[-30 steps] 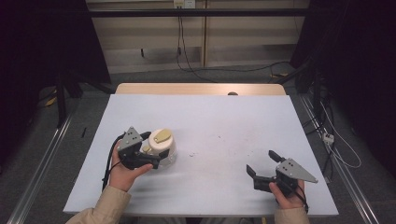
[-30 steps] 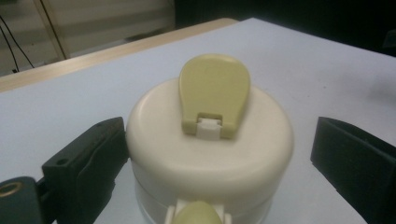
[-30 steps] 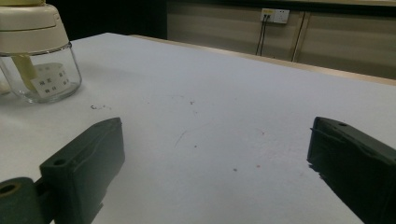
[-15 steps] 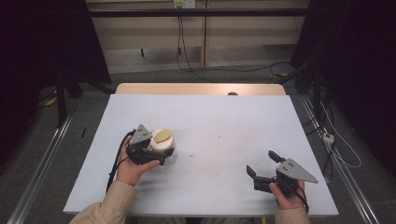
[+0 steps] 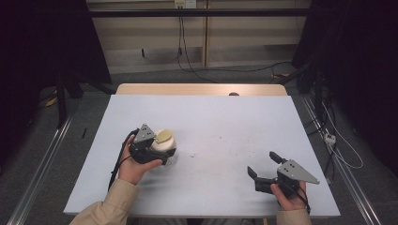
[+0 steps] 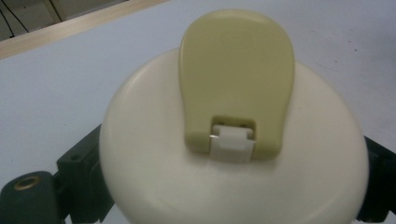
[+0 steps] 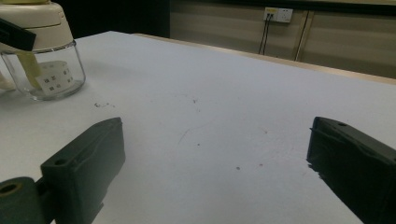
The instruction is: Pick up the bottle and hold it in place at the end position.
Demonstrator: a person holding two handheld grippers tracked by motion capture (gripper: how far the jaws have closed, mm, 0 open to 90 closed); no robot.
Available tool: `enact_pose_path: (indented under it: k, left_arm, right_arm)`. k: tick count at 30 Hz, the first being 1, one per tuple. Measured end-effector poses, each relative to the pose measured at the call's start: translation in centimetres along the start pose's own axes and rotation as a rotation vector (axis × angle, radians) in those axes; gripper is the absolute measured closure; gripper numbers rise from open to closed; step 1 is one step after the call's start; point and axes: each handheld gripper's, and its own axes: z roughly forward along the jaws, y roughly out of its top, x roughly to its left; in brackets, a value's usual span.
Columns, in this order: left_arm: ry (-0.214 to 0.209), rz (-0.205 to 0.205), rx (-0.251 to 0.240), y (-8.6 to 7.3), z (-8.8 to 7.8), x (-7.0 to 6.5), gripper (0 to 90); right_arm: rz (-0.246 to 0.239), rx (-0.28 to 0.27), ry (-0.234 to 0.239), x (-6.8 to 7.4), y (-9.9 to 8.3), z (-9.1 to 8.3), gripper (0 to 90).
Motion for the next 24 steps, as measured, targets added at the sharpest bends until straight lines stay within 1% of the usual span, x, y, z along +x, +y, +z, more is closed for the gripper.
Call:
enact_pose_path:
  k: [1,6,9,10,11,13,14,16,17,18,19,20,24]
  left_arm:
    - [0.000,-0.002,0.000,0.0,0.0,0.0,9.7]
    - [-0.009,0.021,-0.007,0.0,0.0,0.0,10.2]
    - [-0.013,0.025,-0.012,0.1,0.0,0.0,10.4]
    - [-0.013,0.025,-0.013,0.1,0.0,0.1,10.4]
    - [-0.019,0.009,-0.021,0.1,0.1,0.1,10.4]
    - [-0.015,0.010,-0.020,0.1,0.1,0.3,10.5]
    - [-0.014,0.005,-0.030,0.1,0.2,0.3,10.5]
    - [-0.016,0.007,-0.043,0.3,0.2,0.3,10.5]
    - [-0.018,0.013,-0.041,0.5,0.1,0.3,10.5]
    - [-0.030,0.012,-0.042,0.9,0.1,0.2,10.5]
    - [-0.030,0.012,-0.042,0.9,0.1,0.2,10.5]
    - [-0.038,0.019,-0.037,1.4,0.1,0.2,10.5]
    - [-0.040,0.023,-0.038,2.0,0.2,0.2,10.5]
  right_arm:
    - [-0.001,0.000,0.000,0.0,0.0,0.0,3.8]
    - [-0.001,0.001,-0.001,0.0,0.0,0.0,3.8]
    - [-0.001,0.002,0.000,0.0,0.0,0.0,3.8]
    - [0.001,0.000,0.001,0.0,0.0,0.1,3.8]
    - [0.000,-0.001,0.000,0.0,0.0,0.0,3.9]
    - [0.002,-0.004,-0.002,-0.1,0.0,0.0,3.8]
    - [0.002,-0.004,-0.002,-0.1,0.0,0.0,3.8]
    - [0.004,-0.003,-0.006,-0.2,0.0,0.0,3.8]
    - [0.005,-0.004,-0.005,-0.2,0.0,0.0,3.8]
    - [0.005,-0.004,-0.004,-0.2,0.0,0.0,3.8]
    - [0.005,-0.004,-0.004,-0.2,0.0,0.0,3.8]
    - [0.005,-0.003,-0.004,-0.2,0.0,0.0,3.8]
    - [0.004,-0.004,-0.003,-0.1,0.0,0.0,3.8]
